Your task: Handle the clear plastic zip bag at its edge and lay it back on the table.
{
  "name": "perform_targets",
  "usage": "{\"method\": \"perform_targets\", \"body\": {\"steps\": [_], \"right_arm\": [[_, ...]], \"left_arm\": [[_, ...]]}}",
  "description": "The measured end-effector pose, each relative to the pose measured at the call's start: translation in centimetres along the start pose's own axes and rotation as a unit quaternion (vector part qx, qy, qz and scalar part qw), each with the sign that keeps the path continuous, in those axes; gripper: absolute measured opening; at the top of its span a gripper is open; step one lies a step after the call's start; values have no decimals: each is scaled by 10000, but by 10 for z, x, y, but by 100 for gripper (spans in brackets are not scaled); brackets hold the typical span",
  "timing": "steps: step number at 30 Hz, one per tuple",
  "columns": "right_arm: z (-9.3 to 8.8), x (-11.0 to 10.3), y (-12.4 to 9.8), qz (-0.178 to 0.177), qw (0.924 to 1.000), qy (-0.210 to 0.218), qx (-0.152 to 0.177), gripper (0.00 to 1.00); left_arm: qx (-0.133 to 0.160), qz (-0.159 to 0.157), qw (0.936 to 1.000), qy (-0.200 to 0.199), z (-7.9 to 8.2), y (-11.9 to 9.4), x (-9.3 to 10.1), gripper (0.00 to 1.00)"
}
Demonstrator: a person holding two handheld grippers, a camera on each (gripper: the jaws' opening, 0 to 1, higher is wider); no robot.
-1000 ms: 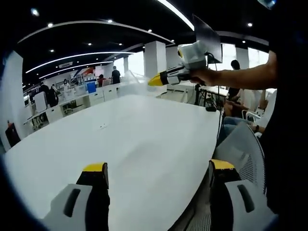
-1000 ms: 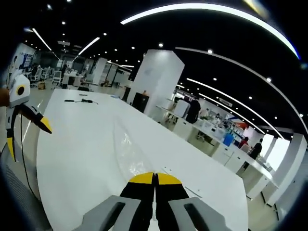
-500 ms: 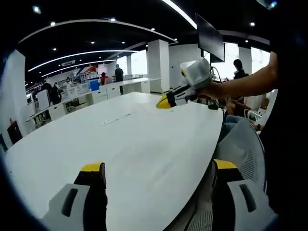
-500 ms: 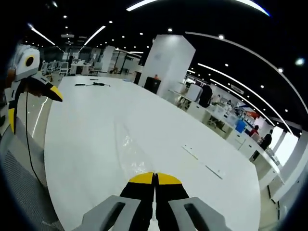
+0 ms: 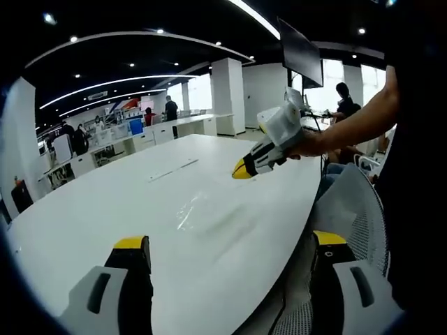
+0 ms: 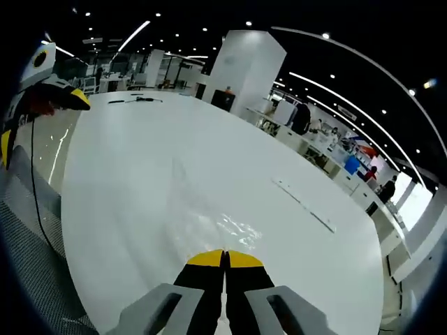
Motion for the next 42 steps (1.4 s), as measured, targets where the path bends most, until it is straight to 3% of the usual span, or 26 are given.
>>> {"method": "perform_targets", "body": {"steps": [3,7,17,28,35,40,42], "right_arm": [[0,2,-3,-296,9994,159,29,0],[-2,1,-5,-361,9988,332,16,0],[-4,-18,4,50,9993,313,-194,0],[1,-18,31,241,9990,309,-208,0],[-1,-23,43,481,9974,306,-435,0],[-6,-30,46,822,9944,406,-533,5],[-6,-34,42,979,9932,491,-384,7]], "left_arm": [[-34,-11,10000,-14,-2,1,1,95],[-54,-60,10000,-8,-3,1,3,94],[-104,3,9999,-32,-8,-2,2,96],[-177,24,9998,-86,-14,-5,8,96],[-234,75,9997,-1,-16,-4,7,98],[-232,158,9996,-10,-19,-4,6,99],[-244,170,9996,-18,-21,-4,6,99]]}}
Point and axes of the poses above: the point that each gripper's makers call its tool centre point, and the gripper's own axes: y roughly forward along the fingers, x roughly to its right, z roughly out of its top, the point moved 9 cm from there along -y, roughly backward along the fingers, and after that the axes turned 14 degrees about y, right-handed, at the moved point
